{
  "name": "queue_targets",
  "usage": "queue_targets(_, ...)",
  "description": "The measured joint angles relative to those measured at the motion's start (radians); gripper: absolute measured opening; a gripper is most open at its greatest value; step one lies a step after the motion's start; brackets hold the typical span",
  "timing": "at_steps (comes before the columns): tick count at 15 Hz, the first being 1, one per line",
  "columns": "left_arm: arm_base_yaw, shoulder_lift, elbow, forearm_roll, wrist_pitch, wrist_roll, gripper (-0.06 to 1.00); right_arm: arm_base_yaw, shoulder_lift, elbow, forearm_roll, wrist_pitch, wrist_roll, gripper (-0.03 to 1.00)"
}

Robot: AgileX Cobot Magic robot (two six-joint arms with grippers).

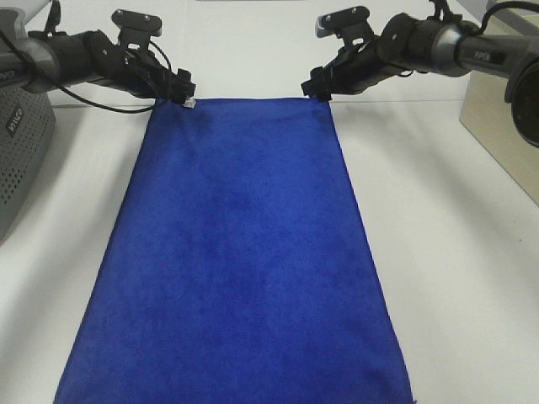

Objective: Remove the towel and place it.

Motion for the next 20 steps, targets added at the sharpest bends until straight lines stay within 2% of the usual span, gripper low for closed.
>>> queue_targets(1,0.000,-0.012,-0.003,0.003,0.034,0.000,0.84,-0.002,-0.030,0.000,-0.004,0.041,0.000,0.71)
queue_targets(2,0.000,-0.040,-0.007,0.007,0.114,0.000,0.84,-0.003,-0.048,0.000,-0.004,0.065,0.000,0.71)
queue_targets(3,0.000,-0.073,-0.009,0.008,0.209,0.000,0.84,-0.003,-0.082,0.000,-0.004,0.129,0.000,0.71)
queue_targets(4,0.000,-0.155,-0.009,0.033,0.452,-0.023,0.84,-0.003,-0.160,0.000,-0.005,0.306,0.021,0.71)
queue_targets(7,0.000,-0.286,-0.009,0.119,0.776,-0.110,0.84,-0.003,-0.304,0.000,-0.040,0.591,0.139,0.71)
queue_targets(9,0.001,-0.379,-0.009,0.152,0.910,-0.162,0.84,-0.003,-0.404,0.000,-0.107,0.763,0.246,0.71)
queue_targets(11,0.001,-0.462,-0.010,0.181,0.932,-0.203,0.84,-0.003,-0.499,0.000,-0.196,0.855,0.380,0.71)
queue_targets(13,0.010,-0.524,-0.014,0.309,0.934,-0.263,0.84,-0.010,-0.571,0.000,-0.285,0.877,0.480,0.71)
queue_targets(15,0.083,-0.542,-0.014,0.367,0.935,-0.311,0.84,-0.050,-0.616,0.000,-0.294,0.881,0.505,0.71)
queue_targets(18,0.226,-0.542,-0.014,0.283,0.937,-0.319,0.84,-0.152,-0.635,0.000,-0.292,0.887,0.513,0.71)
queue_targets(20,0.254,-0.554,-0.005,0.260,0.937,-0.315,0.84,-0.165,-0.645,0.000,-0.294,0.887,0.513,0.71)
